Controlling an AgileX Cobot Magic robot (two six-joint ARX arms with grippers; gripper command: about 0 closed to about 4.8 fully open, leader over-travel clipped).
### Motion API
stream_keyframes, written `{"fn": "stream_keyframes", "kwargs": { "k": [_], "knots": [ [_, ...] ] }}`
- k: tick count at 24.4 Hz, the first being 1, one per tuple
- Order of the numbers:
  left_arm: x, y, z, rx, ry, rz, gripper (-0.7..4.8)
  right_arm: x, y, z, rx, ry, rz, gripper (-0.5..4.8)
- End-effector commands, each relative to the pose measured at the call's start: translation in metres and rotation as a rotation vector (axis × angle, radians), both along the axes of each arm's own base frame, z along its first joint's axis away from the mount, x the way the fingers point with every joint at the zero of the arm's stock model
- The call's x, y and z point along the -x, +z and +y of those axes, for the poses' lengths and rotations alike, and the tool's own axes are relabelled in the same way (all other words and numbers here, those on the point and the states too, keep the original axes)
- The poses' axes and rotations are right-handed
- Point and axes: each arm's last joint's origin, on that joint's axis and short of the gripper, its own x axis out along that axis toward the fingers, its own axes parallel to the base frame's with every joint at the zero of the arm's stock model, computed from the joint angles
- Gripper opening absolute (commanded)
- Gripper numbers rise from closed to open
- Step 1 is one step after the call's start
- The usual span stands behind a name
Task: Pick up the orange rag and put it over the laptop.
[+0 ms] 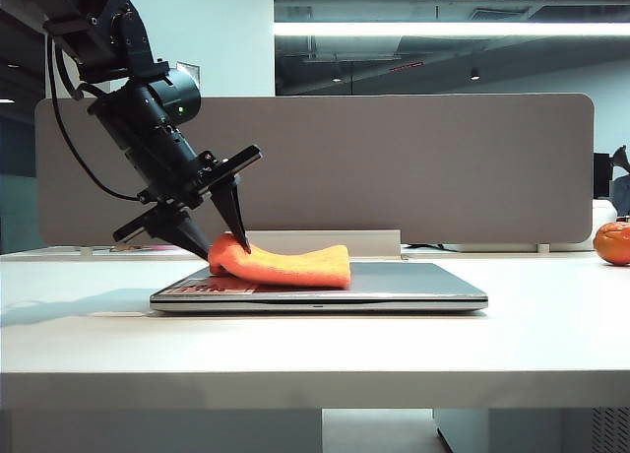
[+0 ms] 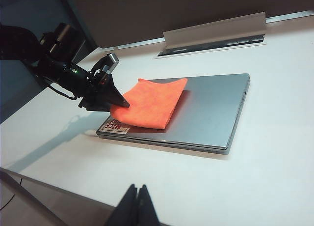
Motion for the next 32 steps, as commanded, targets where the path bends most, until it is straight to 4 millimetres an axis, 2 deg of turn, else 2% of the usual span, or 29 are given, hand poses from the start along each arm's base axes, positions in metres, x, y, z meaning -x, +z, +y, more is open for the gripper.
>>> {"fn": "stream_keyframes", "kwargs": {
  "k": [1,3,4,7,8,12,16,23,27,28,29,30,31,32],
  "knots": [
    [0.000,0.013,0.002,-0.060,-0.005,-0.056,1.88,0.001,0.003,0.000,0.001,0.002,-0.023,-0.05],
    [-0.001,0.022,0.004,-0.122,-0.010,-0.076,1.89,0.001,0.003,0.000,0.001,0.002,-0.023,-0.05],
    [-0.003,0.032,0.005,-0.171,-0.018,-0.097,2.06,0.001,0.003,0.000,0.001,0.002,-0.023,-0.05],
    [-0.005,0.048,0.005,-0.196,-0.022,-0.126,3.33,0.001,0.003,0.000,0.001,0.002,-0.023,-0.05],
    [-0.005,0.050,0.005,-0.197,-0.020,-0.132,3.77,0.001,0.003,0.000,0.001,0.002,-0.023,-0.05],
    [-0.002,0.046,0.006,-0.289,-0.034,-0.121,3.84,0.001,0.003,0.000,0.001,0.002,-0.023,-0.05],
    [-0.002,0.046,0.005,-0.314,-0.038,-0.122,4.79,0.001,0.003,0.000,0.002,0.002,-0.022,-0.05],
    [-0.002,0.047,0.004,-0.258,-0.051,-0.123,4.79,0.001,0.003,0.000,0.002,0.002,-0.021,-0.05],
    [-0.004,0.051,0.007,-0.321,-0.027,-0.153,4.79,0.001,0.003,0.000,0.002,0.002,-0.018,-0.05],
    [-0.005,0.056,0.010,-0.348,-0.029,-0.168,4.58,0.001,0.003,0.000,0.002,0.002,-0.019,-0.05],
    [-0.005,0.059,0.012,-0.350,-0.032,-0.174,4.03,0.001,0.003,0.000,0.002,0.002,-0.019,-0.05],
    [-0.003,0.065,0.014,-0.352,-0.034,-0.191,3.17,0.001,0.003,0.000,0.002,0.002,-0.018,-0.05],
    [-0.002,0.067,0.014,-0.357,-0.041,-0.199,2.83,0.001,0.003,0.000,0.002,0.002,-0.018,-0.05],
    [0.000,0.071,0.015,-0.371,-0.069,-0.220,1.92,0.001,0.003,0.000,0.002,0.002,-0.018,-0.05]
  ]
}}
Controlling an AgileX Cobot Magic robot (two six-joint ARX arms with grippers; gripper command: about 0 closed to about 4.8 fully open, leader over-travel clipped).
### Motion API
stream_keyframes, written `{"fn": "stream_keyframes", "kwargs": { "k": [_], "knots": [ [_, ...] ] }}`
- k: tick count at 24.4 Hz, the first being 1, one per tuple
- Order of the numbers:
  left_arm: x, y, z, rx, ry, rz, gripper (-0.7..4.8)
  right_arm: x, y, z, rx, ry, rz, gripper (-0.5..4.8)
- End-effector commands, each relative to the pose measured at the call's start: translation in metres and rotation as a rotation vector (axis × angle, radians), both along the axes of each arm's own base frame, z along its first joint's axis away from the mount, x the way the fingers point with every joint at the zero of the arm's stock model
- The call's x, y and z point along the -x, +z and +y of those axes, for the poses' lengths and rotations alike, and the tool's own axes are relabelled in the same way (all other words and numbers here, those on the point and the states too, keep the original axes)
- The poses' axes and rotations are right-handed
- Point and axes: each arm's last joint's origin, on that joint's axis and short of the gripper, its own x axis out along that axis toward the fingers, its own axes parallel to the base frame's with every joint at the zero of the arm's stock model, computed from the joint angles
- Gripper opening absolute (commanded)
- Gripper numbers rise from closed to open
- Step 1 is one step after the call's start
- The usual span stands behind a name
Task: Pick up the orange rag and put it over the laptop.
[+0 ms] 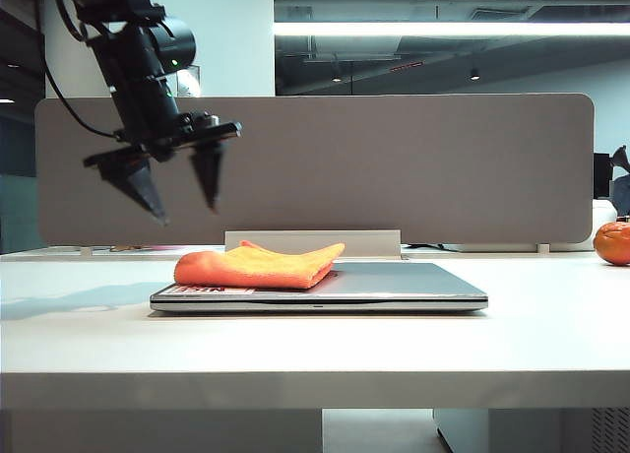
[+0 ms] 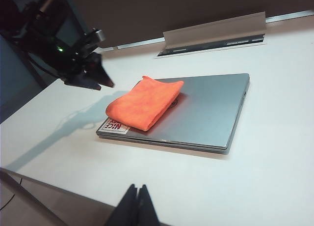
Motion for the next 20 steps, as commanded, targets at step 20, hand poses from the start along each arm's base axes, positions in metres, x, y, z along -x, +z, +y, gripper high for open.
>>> {"fn": "stream_keyframes", "kwargs": {
  "k": [20],
  "knots": [
    [0.068,0.101,0.022,-0.081,-0.065,-0.330,-0.06,-0.004,-0.002,-0.004,0.082,-0.147,-0.034,-0.05]
  ]
}}
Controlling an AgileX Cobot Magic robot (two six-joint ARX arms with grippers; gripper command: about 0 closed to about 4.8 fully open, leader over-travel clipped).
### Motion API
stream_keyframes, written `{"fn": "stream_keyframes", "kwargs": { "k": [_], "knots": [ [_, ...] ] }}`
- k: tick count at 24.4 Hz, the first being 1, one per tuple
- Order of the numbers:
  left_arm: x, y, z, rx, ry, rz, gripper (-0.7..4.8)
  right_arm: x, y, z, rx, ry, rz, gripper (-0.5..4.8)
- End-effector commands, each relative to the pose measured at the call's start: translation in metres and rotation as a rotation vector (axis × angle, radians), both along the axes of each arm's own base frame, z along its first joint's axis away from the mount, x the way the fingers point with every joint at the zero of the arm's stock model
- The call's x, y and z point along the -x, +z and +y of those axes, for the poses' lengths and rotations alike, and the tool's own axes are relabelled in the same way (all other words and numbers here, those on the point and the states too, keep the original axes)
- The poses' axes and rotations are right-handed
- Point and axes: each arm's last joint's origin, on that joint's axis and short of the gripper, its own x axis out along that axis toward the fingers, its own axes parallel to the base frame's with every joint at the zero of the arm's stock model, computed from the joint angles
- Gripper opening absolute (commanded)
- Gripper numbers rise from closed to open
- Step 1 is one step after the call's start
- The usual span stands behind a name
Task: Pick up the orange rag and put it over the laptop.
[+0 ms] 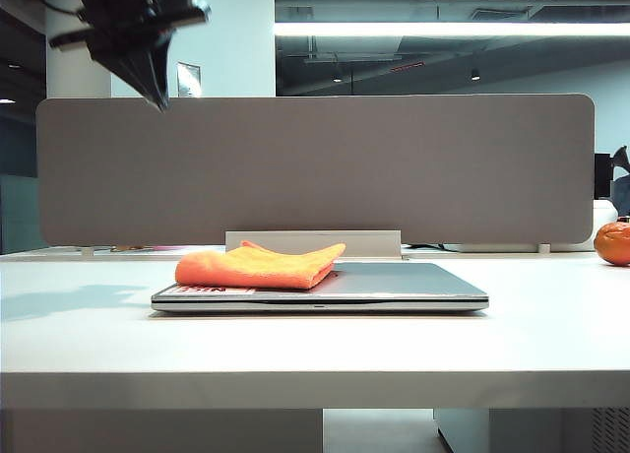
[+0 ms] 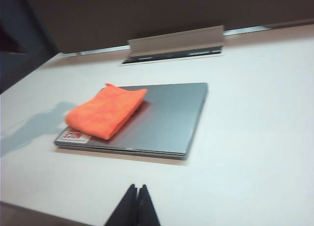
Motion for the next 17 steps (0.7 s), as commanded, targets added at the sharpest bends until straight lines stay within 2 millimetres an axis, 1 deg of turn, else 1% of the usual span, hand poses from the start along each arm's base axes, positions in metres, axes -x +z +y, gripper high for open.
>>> {"fn": "stream_keyframes", "kwargs": {
  "k": [1,4,6,7,14,17],
  "knots": [
    [0.014,0.001,0.004,0.004,-0.002,-0.042,-0.06,-0.002,-0.002,0.000,0.007,-0.016,-0.006,-0.05],
    [0.030,-0.004,0.009,0.013,-0.001,-0.070,-0.06,-0.005,-0.007,0.000,0.007,-0.015,0.008,-0.05],
    [0.052,-0.011,0.015,0.023,-0.002,-0.108,-0.06,-0.006,-0.008,0.000,0.007,-0.017,0.003,-0.05],
    [0.058,-0.012,0.017,0.024,-0.002,-0.114,-0.06,-0.006,-0.007,0.000,0.007,-0.018,-0.006,-0.05],
    [0.093,-0.020,0.026,0.015,-0.017,-0.141,-0.06,-0.008,-0.006,-0.004,0.023,-0.145,-0.025,-0.05],
    [0.119,-0.030,0.035,-0.004,0.010,-0.167,-0.06,-0.008,-0.006,-0.004,0.025,-0.158,-0.022,-0.05]
  ]
}}
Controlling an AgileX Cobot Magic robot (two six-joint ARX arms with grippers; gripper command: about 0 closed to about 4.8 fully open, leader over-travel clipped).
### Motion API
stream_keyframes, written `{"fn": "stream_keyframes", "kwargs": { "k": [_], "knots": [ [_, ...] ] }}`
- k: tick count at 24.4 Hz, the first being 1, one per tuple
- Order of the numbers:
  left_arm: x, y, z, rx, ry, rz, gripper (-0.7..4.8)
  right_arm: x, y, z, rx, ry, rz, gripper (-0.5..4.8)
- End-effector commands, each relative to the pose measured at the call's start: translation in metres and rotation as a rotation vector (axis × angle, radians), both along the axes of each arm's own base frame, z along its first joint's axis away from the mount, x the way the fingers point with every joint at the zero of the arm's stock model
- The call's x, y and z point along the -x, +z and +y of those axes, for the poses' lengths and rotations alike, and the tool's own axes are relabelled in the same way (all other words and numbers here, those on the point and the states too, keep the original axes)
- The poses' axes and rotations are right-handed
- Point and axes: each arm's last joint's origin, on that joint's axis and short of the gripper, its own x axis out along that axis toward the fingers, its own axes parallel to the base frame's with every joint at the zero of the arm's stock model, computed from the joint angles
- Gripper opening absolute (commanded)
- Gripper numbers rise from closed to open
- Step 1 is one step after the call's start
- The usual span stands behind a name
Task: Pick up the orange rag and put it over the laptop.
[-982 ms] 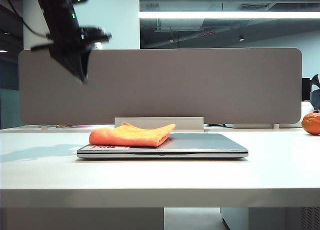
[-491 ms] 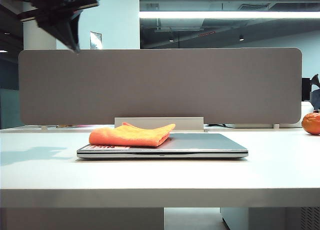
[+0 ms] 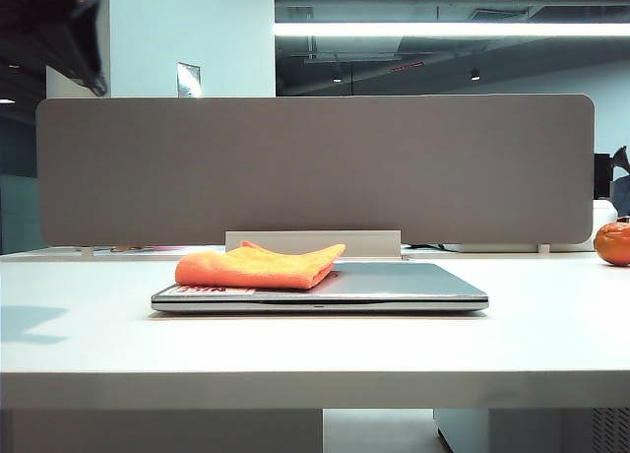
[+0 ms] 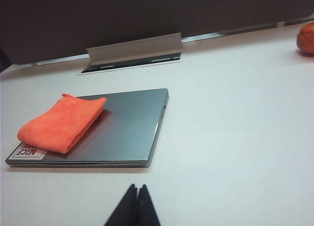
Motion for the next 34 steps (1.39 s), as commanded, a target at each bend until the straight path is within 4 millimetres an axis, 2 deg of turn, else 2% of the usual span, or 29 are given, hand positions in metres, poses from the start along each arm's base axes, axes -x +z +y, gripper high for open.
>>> {"fn": "stream_keyframes", "kwargs": {
  "k": [1,12,14,18,22,34],
  "knots": [
    [0.023,-0.006,0.009,-0.025,0.029,-0.054,-0.06,0.000,0.002,0.000,0.003,-0.011,-0.018,-0.05],
    [0.059,0.003,0.017,0.051,0.013,-0.078,-0.06,0.000,0.002,0.000,0.003,-0.010,-0.018,-0.05],
    [0.071,0.008,0.022,-0.029,0.033,-0.110,-0.06,0.000,0.002,0.000,0.003,-0.010,-0.018,-0.05],
    [0.082,0.011,0.030,-0.139,0.158,-0.130,-0.06,0.000,0.002,0.000,0.003,-0.010,-0.018,-0.05],
    [0.084,0.012,0.032,-0.139,0.212,-0.138,-0.06,0.000,0.002,0.000,0.003,-0.010,-0.018,-0.05],
    [0.082,0.014,0.032,-0.129,0.215,-0.164,-0.06,0.000,0.002,0.000,0.003,-0.010,-0.018,-0.05]
  ]
}}
